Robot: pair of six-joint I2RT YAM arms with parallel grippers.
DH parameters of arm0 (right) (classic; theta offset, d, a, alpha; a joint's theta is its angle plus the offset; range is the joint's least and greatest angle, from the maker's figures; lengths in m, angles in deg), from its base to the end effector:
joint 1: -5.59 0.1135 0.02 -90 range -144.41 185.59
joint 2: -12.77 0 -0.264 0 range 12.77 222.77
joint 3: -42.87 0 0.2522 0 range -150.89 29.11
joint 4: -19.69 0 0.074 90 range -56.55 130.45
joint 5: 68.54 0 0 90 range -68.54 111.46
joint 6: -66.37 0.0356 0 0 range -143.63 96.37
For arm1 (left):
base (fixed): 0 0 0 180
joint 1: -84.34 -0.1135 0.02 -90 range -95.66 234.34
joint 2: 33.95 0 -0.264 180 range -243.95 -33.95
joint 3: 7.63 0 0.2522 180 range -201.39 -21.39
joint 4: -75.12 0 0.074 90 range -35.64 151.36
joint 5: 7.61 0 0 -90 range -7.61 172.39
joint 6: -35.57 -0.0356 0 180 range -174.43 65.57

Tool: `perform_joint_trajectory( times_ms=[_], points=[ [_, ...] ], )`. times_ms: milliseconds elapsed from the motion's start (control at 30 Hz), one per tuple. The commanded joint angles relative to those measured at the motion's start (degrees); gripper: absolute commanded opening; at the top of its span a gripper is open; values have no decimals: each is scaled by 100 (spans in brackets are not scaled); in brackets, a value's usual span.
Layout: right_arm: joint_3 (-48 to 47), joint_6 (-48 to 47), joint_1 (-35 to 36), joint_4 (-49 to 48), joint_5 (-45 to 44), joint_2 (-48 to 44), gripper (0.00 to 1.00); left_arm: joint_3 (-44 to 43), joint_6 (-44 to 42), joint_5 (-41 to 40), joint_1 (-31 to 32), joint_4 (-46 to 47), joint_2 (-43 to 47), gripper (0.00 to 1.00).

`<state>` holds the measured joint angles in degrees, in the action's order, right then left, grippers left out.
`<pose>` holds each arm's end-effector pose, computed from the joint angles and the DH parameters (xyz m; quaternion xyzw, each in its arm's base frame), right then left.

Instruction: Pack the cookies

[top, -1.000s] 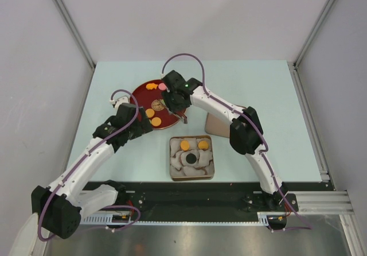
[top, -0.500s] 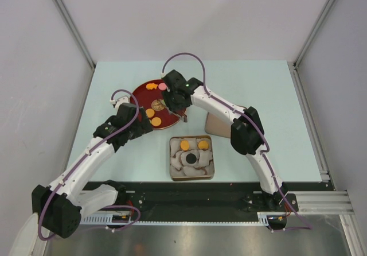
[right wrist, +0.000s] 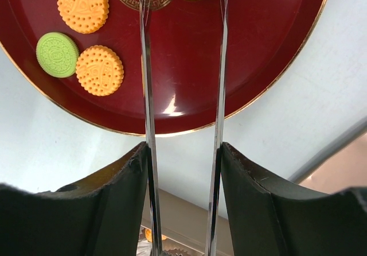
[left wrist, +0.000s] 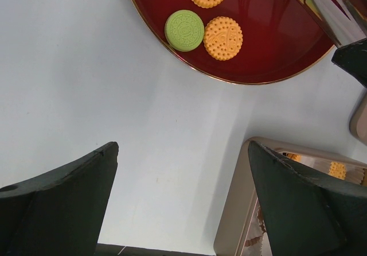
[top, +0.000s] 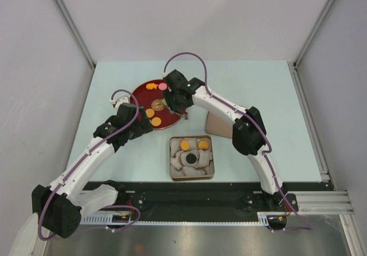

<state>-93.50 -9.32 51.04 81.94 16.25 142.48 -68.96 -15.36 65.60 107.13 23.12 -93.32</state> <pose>0.3538 0.3548 0.2555 -0.2432 0.9229 0.1096 0.2778 0.1948 -0.0707 0.2664 -0.1810 0.9133 -0.0560 0.3605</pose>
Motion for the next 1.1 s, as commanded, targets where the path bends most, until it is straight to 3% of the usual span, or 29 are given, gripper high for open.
perform_joint_trajectory(
  times_ms=[0, 567, 700, 867, 1067],
  points=[
    [44, -24, -71, -156, -103, -412, 56, 11, 22, -17, -37, 124, -4, 100],
    [-237, -121, 25, 29, 178, 63, 52, 29, 22, 18, -37, 124, -21, 100],
    [-237, -112, 43, 82, 187, 116, 47, 55, 22, 19, -37, 106, 14, 100],
    [-159, -86, 43, 99, 65, -51, 37, 64, 22, 10, -37, 115, 40, 100],
    [-62, -103, 34, 126, -155, -594, 36, 46, 13, 19, -37, 124, 40, 100]
  ],
)
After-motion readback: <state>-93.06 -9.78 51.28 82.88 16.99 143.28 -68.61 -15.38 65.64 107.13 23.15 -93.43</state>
